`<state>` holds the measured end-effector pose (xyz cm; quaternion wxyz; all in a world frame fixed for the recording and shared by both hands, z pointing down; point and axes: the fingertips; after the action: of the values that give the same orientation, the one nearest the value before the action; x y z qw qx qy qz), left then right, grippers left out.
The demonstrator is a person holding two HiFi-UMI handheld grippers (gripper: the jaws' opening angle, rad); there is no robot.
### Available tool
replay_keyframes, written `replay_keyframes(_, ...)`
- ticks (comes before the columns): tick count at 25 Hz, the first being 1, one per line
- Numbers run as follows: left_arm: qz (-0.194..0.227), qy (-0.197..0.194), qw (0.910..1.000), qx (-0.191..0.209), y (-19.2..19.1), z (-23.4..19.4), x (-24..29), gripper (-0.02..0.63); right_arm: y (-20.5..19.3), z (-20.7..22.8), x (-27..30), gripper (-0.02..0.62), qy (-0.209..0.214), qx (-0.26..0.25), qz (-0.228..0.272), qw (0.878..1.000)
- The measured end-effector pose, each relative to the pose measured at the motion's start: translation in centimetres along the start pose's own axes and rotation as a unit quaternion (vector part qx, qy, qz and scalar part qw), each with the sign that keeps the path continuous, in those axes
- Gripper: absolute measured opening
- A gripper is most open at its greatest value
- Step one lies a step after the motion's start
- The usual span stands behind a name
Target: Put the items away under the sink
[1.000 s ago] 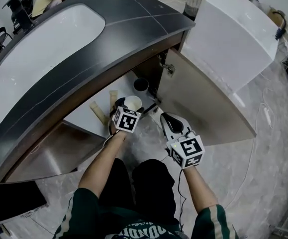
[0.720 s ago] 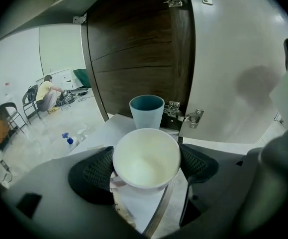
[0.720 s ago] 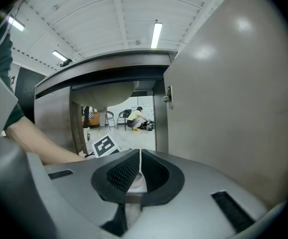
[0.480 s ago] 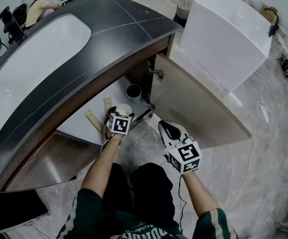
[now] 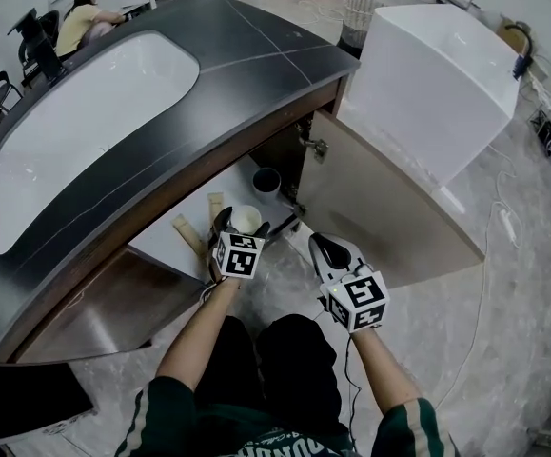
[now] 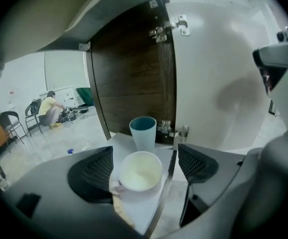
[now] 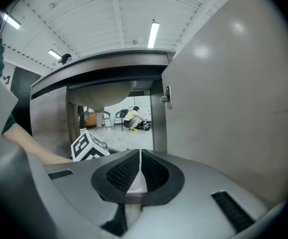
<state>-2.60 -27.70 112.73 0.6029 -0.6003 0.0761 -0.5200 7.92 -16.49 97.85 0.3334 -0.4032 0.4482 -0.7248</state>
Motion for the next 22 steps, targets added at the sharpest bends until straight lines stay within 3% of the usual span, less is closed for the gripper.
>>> replay_keyframes(2, 0.039, -0.014, 0.9991, -0.007, 2.1, 0.7, -2.4, 0.402, 0.8, -0.9, -0.2, 0.043, 0.006, 0.000, 0.002, 1.000)
replay_keyframes(4, 0.084, -0.025, 0.9961, -0.010, 3.9, 1.5, -5.0, 0.075, 1.8, -2.0, -0.4, 0.043, 0.014, -0.006, 0.002, 1.000)
replay_keyframes(5, 0.100, -0.036, 0.9943, -0.011, 4.7, 2.0, -6.3, 0.009, 2.5, -2.7, -0.6, 0.043, 0.017, -0.011, 0.001, 1.000)
replay_keyframes(7, 0.111, -0.063, 0.9918, -0.004, 6.5, 3.1, -9.0, 0.009, 4.2, -4.2, -0.9, 0.043, 0.021, -0.013, -0.001, 1.000)
replay_keyframes(10, 0.116, -0.054, 0.9917, 0.017, 9.3, 3.7, -13.0, 0.009, 7.4, -6.7, -1.8, 0.043, 0.026, -0.011, -0.009, 1.000)
replay_keyframes(13, 0.128, -0.070, 0.9890, 0.023, 13.9, 3.4, -17.3, 0.009, 12.3, -8.7, -2.9, 0.043, 0.029, -0.013, -0.019, 0.999)
replay_keyframes(19, 0.130, -0.093, 0.9871, 0.010, 22.9, 1.4, -27.0, 0.009, 22.1, -14.5, -5.7, 0.043, 0.045, -0.003, -0.050, 0.998)
replay_keyframes(22, 0.137, -0.083, 0.9871, 0.000, 28.7, -1.9, -32.5, 0.009, 28.2, -18.2, -6.6, 0.043, 0.055, 0.005, -0.072, 0.996)
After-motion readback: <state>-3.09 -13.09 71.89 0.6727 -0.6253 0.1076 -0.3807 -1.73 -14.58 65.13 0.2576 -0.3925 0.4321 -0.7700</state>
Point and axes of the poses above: the fingertips, and each gripper's own axes: x forward along the fingers, z to its right, y out of its top, and after that the axes turned 14 degrees about x, right-handed
